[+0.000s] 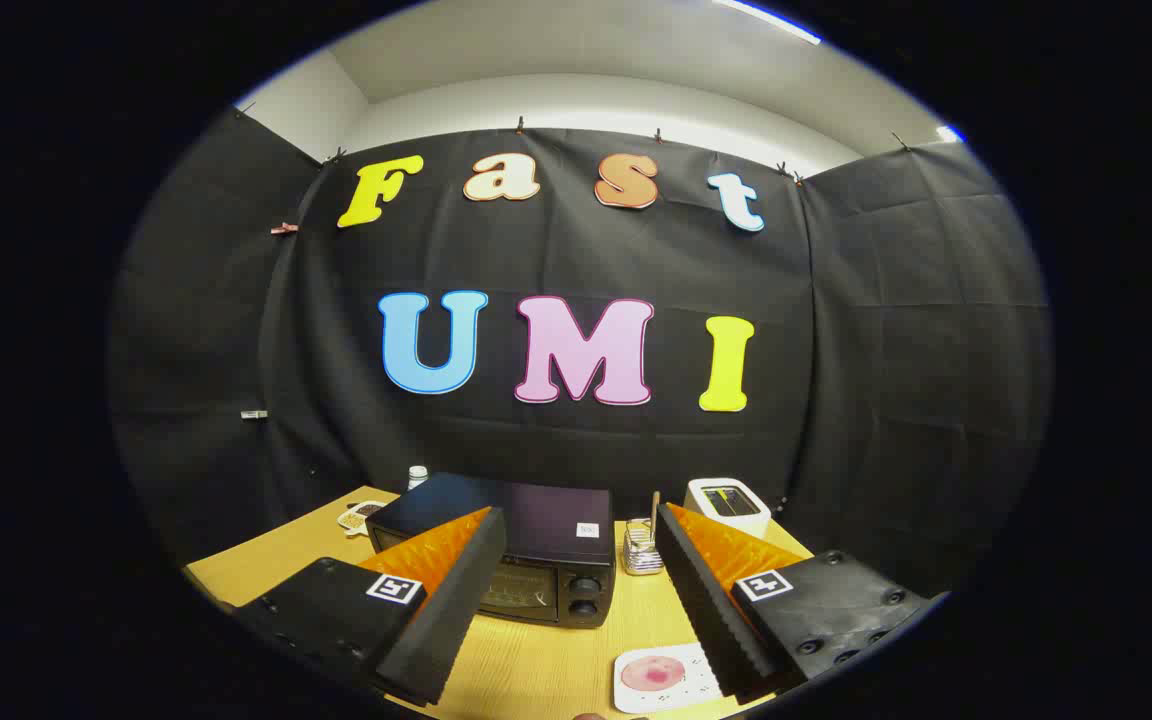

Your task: Open the toaster oven, put the food inside, and close the toaster oven door.

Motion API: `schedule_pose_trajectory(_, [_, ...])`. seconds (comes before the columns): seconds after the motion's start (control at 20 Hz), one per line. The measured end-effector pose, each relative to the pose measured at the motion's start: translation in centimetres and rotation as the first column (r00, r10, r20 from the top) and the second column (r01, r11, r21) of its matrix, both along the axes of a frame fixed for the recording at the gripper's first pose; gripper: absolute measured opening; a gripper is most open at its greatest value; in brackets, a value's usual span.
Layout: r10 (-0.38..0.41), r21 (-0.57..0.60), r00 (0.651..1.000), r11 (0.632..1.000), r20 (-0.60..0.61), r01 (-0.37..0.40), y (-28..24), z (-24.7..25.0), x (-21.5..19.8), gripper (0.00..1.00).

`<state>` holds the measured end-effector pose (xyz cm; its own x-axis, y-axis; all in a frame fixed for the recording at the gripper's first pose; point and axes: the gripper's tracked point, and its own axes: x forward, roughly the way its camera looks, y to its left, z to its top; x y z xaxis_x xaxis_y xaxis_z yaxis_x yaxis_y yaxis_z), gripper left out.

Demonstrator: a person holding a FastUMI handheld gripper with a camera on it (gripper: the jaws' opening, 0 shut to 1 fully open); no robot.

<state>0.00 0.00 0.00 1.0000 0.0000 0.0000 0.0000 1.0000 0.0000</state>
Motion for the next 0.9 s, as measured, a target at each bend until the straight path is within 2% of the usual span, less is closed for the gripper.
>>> schedule_pose_trajectory(0.9, [-0.025,-0.004,1.000,1.000,-0.005,0.025,-1.1,-0.6,-0.7,0.98])
